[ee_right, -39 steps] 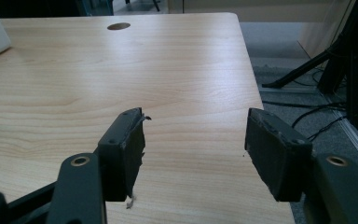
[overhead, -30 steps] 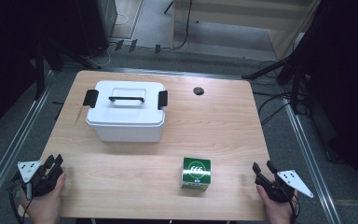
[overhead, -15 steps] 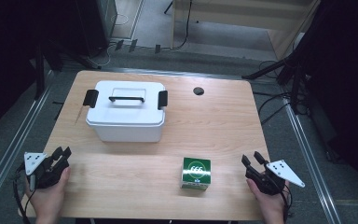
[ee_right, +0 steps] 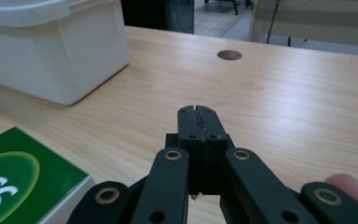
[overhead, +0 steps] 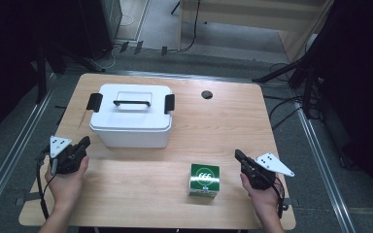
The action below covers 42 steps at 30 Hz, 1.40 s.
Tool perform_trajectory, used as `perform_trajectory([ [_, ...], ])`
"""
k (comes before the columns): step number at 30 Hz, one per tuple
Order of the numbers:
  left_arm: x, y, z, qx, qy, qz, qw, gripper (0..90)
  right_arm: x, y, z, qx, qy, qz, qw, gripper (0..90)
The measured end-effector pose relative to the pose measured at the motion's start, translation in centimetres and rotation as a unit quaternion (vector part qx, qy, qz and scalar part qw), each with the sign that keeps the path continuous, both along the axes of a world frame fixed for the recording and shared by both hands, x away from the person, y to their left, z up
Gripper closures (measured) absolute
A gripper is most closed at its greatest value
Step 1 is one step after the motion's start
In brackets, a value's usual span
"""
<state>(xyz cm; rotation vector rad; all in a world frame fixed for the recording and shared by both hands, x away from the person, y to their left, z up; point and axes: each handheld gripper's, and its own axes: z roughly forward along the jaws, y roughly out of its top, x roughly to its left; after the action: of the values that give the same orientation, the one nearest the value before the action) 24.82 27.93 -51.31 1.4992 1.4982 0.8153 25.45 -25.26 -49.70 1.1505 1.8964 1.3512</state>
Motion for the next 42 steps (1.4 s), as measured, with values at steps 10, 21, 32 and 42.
perform_trajectory([
  [10, 1.8, 0.2, 1.0, -0.008, -0.011, 0.006, 0.9999, 90.0, 1.8, 2.6, 1.2, -0.012, -0.004, 0.036, 0.9993, 90.0],
  [21, 4.3, 0.2, 1.8, -0.006, -0.011, -0.006, 0.9999, 90.0, 6.2, 6.4, 3.5, -0.027, -0.020, 0.084, 0.9959, 90.0],
  [32, 5.0, -0.4, 1.3, -0.002, -0.011, -0.017, 0.9998, 90.0, 10.2, 11.5, 2.6, -0.063, 0.009, 0.140, 0.9881, 90.0],
  [42, 5.5, -1.3, 1.4, 0.000, -0.011, -0.026, 0.9996, 90.0, 12.2, 15.0, 2.6, -0.078, 0.023, 0.165, 0.9830, 90.0],
])
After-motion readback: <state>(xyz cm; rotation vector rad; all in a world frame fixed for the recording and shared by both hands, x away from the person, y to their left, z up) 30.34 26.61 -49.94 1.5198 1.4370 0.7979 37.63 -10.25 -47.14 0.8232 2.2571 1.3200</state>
